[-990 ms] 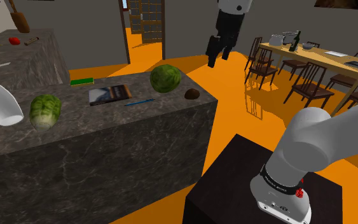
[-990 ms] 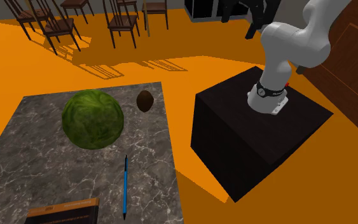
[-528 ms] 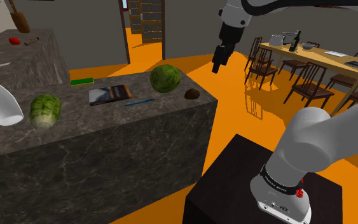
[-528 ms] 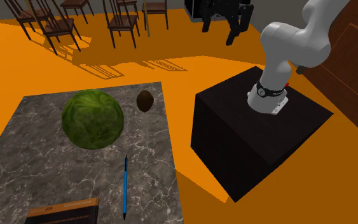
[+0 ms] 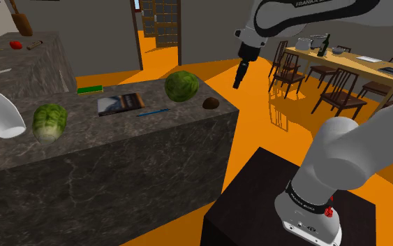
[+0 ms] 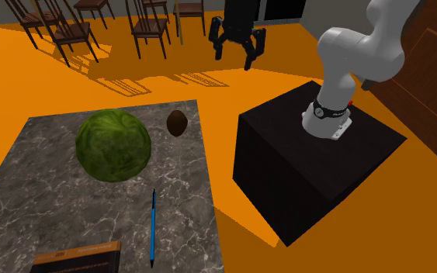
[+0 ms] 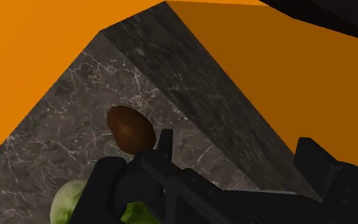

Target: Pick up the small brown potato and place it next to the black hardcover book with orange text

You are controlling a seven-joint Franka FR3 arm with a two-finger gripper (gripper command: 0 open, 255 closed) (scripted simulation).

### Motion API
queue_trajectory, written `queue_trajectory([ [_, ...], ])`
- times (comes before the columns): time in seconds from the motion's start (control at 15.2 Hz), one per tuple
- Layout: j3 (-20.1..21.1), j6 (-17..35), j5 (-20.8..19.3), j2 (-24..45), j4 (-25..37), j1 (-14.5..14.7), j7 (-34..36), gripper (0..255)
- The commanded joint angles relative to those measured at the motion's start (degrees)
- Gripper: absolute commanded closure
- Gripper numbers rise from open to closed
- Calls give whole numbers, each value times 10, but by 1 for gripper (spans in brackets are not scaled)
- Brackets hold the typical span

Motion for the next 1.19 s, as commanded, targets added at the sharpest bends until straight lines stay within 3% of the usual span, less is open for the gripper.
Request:
queue_trajectory([
  [0.0, -40, 29, 7, 35, 7, 16, -67, 0],
  [0.4, -162, 89, 85, 173, 63, 86, -278, 0],
  [0.73, -244, 93, 237, 337, 145, 136, -498, 0],
  [0.86, -248, 76, 309, 412, 188, 127, -586, 0],
  [0.99, -233, 53, 368, 482, 234, 99, -660, 0],
  [1.12, -216, 40, 395, 520, 264, 77, -698, 0],
])
